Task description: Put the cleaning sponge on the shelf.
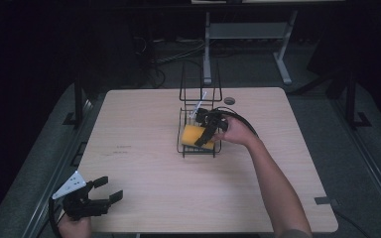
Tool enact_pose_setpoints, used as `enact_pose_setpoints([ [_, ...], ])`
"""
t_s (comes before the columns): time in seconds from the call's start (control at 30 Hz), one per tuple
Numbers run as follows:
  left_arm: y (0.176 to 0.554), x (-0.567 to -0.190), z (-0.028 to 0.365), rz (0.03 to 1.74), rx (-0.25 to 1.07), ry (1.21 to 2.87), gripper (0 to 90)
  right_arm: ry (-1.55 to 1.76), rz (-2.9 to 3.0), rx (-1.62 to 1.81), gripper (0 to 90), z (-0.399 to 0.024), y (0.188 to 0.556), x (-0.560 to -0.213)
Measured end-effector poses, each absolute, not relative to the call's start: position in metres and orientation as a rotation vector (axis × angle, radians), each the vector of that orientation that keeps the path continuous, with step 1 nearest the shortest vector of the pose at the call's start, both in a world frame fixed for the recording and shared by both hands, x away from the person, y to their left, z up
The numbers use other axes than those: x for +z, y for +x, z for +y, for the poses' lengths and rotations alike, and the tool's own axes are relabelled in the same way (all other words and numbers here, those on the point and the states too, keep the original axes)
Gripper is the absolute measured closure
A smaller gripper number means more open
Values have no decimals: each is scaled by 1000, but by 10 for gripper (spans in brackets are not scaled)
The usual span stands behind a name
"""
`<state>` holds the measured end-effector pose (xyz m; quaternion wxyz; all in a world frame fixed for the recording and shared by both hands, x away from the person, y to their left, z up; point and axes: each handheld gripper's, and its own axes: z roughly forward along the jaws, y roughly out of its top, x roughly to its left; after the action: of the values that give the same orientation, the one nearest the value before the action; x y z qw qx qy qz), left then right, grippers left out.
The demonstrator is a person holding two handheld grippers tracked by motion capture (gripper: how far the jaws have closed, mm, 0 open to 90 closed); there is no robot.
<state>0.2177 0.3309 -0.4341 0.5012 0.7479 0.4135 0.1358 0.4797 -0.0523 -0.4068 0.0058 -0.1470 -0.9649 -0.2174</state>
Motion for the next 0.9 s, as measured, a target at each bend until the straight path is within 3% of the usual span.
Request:
enact_pose_setpoints([
  [0.9, 219, -435, 329, 993, 317, 1810, 140, -534, -3009, -795, 158, -80, 473, -397],
])
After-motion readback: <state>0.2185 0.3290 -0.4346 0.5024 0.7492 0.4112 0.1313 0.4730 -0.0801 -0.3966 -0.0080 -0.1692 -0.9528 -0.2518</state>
